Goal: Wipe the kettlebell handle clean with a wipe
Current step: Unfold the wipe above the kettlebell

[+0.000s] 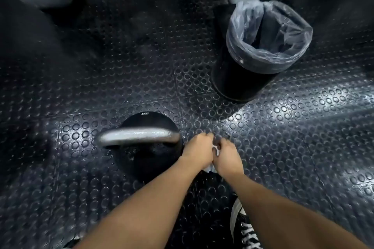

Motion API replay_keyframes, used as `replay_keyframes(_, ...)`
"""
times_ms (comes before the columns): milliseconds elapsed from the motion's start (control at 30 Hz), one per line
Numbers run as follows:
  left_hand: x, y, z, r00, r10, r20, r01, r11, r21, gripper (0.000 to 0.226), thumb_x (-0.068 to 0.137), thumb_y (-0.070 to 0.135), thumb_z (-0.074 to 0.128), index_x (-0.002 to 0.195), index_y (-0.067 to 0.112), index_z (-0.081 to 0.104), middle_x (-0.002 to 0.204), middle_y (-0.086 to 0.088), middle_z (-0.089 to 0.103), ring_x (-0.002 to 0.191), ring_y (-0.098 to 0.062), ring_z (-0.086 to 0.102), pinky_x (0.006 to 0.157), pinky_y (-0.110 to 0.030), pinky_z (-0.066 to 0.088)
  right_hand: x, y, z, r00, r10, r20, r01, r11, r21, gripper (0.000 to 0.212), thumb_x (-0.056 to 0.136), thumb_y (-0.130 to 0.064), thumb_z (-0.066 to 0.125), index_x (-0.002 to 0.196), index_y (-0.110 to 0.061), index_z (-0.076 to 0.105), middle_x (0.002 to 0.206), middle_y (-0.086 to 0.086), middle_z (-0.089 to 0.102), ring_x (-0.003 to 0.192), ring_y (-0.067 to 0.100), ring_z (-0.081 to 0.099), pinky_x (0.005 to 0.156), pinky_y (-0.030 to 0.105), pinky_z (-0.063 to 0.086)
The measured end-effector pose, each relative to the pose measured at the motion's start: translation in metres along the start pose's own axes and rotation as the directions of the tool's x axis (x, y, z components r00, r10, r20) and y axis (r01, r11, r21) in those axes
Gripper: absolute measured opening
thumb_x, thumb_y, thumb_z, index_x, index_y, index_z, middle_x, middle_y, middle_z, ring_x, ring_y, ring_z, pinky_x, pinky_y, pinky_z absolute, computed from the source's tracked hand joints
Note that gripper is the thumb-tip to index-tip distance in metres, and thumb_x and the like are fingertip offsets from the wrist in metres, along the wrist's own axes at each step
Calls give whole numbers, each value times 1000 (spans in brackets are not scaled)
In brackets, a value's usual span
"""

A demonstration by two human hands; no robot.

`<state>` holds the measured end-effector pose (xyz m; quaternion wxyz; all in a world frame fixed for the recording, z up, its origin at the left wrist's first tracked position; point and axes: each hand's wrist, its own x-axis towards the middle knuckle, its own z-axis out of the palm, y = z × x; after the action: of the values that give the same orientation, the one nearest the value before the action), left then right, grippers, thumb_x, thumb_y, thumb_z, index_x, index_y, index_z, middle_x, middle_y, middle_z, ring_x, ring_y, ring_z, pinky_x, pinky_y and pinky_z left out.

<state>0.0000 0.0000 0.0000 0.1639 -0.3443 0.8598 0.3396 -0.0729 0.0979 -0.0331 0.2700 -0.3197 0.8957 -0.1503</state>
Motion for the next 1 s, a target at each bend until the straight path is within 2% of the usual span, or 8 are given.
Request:
replay_keyframes(167, 15, -18, 30, 992, -117, 38, 116, 993, 30, 54, 100, 16, 70, 150, 8, 51, 151, -14, 53, 140, -32, 54, 114, -39, 47, 1, 15, 22, 992, 124, 35, -124, 992, 2, 40, 95, -25, 52, 132, -11, 48, 133, 8, 44, 116, 24, 51, 93, 36, 48)
replay_keyframes(333, 22, -28, 50, 943, -330, -35, 319, 931, -179, 60, 96, 4, 71, 150, 4, 44, 154, -20, 38, 138, -38, 52, 117, -43, 46, 6, 23, 30, 961, 276, 13, -276, 961, 26, 54, 95, -24, 60, 140, -8, 35, 139, 14, 31, 128, 31, 37, 98, 39, 43)
replay_keyframes(433, 21, -33, 57, 914, -406, -12, 387, 879, -280, 45, 100, 9, 67, 142, 6, 50, 142, -20, 58, 128, -38, 63, 110, -47, 53, 13, 24, 26, 929, 366, 56, -370, 922, 112, 39, 93, -24, 63, 127, -11, 48, 134, 15, 40, 125, 32, 39, 98, 44, 42)
replay_keyframes(533, 16, -34, 58, 886, -456, 83, 456, 825, -334, 36, 103, 18, 66, 138, 11, 62, 142, -13, 62, 126, -31, 67, 109, -41, 55, 17, 29, 24, 916, 380, 130, -392, 917, 73, 23, 94, -28, 62, 112, -14, 62, 128, 11, 46, 124, 28, 39, 98, 43, 41)
replay_keyframes(633, 10, -31, 48, 903, -418, 100, 425, 831, -359, 21, 104, 22, 65, 121, 14, 74, 131, -9, 71, 116, -26, 69, 100, -35, 57, 14, 27, 12, 915, 374, 149, -394, 907, 150, 14, 93, -29, 63, 102, -17, 63, 115, 8, 56, 104, 21, 55, 82, 35, 50)
replay_keyframes(733, 0, -22, 24, 919, -380, 107, 386, 807, -447, 23, 104, 24, 61, 122, 14, 70, 118, -4, 72, 97, -19, 63, 82, -27, 47, 10, 21, -9, 922, 363, 135, -387, 885, 260, 12, 92, -26, 66, 91, -17, 58, 96, 5, 65, 72, 8, 56, 54, 22, 40)
replay_keyframes(900, -20, -6, -16, 925, -381, 17, 309, 722, -619, 18, 101, 14, 62, 118, 16, 61, 108, -2, 69, 88, -16, 62, 60, -20, 42, 1, -1, -58, 955, 290, 60, -286, 855, 432, 14, 88, -19, 71, 97, -16, 61, 83, -3, 63, 70, 8, 57, 56, 19, 41)
replay_keyframes(1000, -37, 8, -37, 942, -336, -14, 232, 678, -697, 23, 98, 7, 64, 120, 15, 66, 105, 0, 74, 89, -17, 68, 59, -18, 47, -4, -12, -88, 947, 320, 32, -277, 763, 584, 23, 85, -16, 74, 104, -18, 62, 89, 1, 66, 73, 13, 62, 63, 24, 48)
